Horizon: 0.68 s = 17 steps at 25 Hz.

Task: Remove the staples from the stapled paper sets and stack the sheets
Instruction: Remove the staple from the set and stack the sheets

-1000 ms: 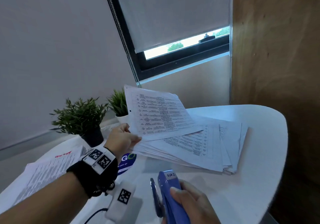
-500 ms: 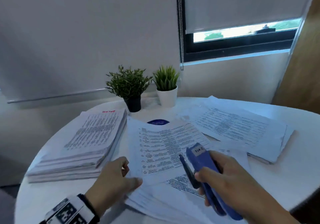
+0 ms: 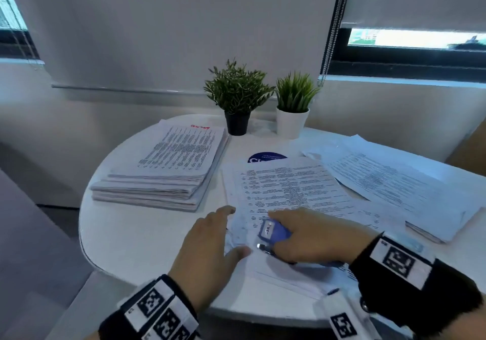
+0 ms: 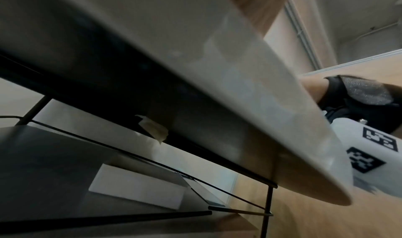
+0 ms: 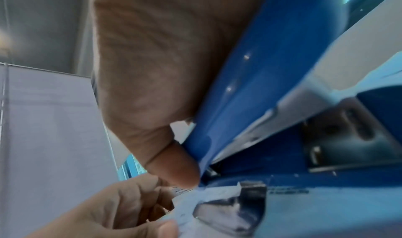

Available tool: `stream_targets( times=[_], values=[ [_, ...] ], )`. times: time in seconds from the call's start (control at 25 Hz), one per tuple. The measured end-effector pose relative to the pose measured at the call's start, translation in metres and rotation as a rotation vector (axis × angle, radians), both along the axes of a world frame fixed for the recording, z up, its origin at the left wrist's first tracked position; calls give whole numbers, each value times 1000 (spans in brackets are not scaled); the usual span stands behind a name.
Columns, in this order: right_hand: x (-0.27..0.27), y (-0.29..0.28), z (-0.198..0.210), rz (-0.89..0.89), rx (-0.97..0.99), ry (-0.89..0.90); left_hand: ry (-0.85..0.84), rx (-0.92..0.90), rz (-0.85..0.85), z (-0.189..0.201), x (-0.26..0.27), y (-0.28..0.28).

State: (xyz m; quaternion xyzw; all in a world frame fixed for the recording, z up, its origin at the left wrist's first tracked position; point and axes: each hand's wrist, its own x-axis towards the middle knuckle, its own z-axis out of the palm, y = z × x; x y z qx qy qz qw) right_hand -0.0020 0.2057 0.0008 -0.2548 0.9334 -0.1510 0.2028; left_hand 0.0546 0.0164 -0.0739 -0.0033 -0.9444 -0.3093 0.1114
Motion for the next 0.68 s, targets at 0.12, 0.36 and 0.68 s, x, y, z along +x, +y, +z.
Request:
stream_targets(
  times=[0.12,0.36,0.68],
  values=[
    [-2,10,2,-63,20,-8,69,-84,-32,-6,0,-4],
    [-2,38,16,-166,121,-12,36,-157,-16,-10,2,-8],
    [-19,14,23,-103,120,102,16,-369,-310,-1,19,1]
  ],
)
